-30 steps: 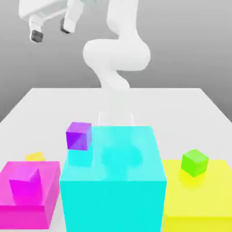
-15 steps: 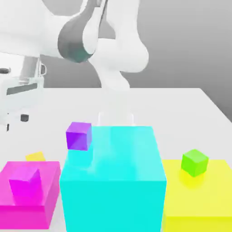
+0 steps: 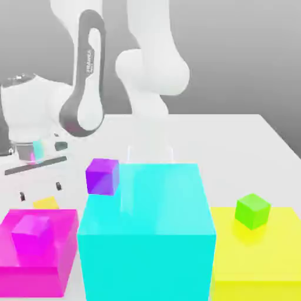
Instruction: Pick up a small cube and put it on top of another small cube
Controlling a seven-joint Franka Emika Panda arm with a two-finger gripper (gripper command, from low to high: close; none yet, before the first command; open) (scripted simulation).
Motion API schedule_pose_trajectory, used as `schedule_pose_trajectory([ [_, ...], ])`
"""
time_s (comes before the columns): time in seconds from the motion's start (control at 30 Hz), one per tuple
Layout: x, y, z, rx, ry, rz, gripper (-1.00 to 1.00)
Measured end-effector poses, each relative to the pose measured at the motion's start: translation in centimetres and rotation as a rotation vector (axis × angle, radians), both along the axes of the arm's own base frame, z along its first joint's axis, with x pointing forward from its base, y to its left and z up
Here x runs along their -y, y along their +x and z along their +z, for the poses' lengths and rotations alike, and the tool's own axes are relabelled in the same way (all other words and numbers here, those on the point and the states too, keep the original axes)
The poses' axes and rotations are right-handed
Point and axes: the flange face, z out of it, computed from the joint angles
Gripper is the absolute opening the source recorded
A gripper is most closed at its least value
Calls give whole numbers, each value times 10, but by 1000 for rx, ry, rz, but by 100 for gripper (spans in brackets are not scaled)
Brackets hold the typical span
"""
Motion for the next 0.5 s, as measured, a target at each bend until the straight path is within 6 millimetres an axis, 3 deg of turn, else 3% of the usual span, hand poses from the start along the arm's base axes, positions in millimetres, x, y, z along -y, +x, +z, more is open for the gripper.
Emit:
schedule_pose_trajectory([
  [0.07,-1,0,-19,0,0,-1,0],
  [0.1,-1,-1,-28,-1,0,-1,-100],
  [0.33,-1,-1,-29,1,-1,-1,-100],
  [0.5,0,0,11,1,-1,-1,-100],
])
